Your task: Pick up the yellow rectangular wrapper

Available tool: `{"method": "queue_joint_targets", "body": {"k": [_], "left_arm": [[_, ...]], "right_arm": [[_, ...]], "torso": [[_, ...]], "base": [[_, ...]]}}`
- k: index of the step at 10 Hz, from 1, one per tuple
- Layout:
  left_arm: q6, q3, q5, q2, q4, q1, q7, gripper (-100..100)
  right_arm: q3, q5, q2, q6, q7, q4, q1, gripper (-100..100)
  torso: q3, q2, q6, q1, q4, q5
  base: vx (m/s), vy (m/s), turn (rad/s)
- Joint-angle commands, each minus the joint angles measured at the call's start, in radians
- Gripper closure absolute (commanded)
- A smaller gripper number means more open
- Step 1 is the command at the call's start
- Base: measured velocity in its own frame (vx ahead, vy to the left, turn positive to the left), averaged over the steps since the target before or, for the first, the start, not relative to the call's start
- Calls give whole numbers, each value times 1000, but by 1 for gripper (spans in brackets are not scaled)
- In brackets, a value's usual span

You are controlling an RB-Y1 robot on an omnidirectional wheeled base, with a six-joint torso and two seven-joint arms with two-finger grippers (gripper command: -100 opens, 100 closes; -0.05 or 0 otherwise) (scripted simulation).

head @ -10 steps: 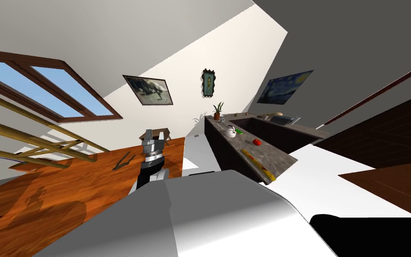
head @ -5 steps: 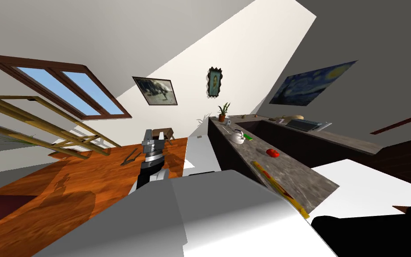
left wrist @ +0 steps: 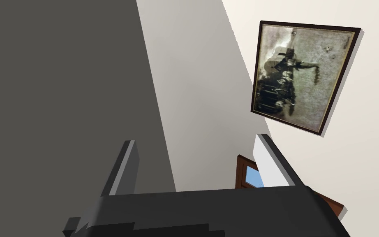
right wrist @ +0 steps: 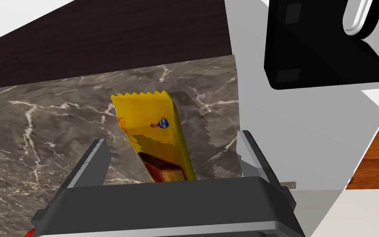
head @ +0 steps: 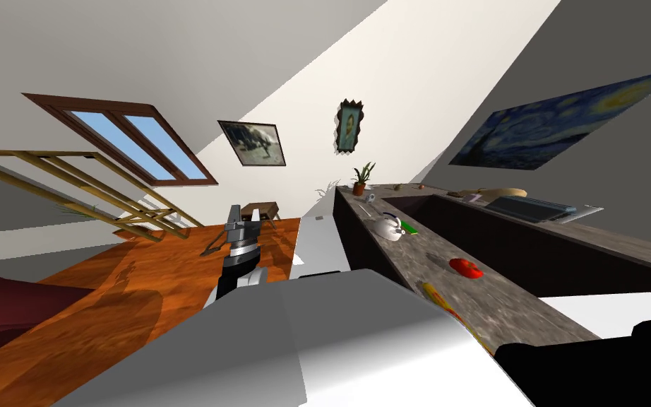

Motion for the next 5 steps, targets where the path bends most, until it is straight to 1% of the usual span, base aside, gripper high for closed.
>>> {"method": "queue_joint_targets", "body": {"k": [1, 4, 5], "left_arm": [[0, 0, 0, 0, 0, 0, 0, 0], [0, 0, 0, 0, 0, 0, 0, 0], [0, 0, 0, 0, 0, 0, 0, 0]], "right_arm": [[1, 20, -41, -13, 3, 8, 0, -100], [4, 44, -95, -31, 7, 13, 1, -100], [2, 40, -84, -28, 7, 12, 2, -100]], "torso": [[0, 0, 0, 0, 0, 0], [0, 0, 1, -1, 0, 0], [1, 1, 1, 1, 0, 0]], "base": [[121, -26, 125], [117, -37, 87], [41, -9, 21]]}}
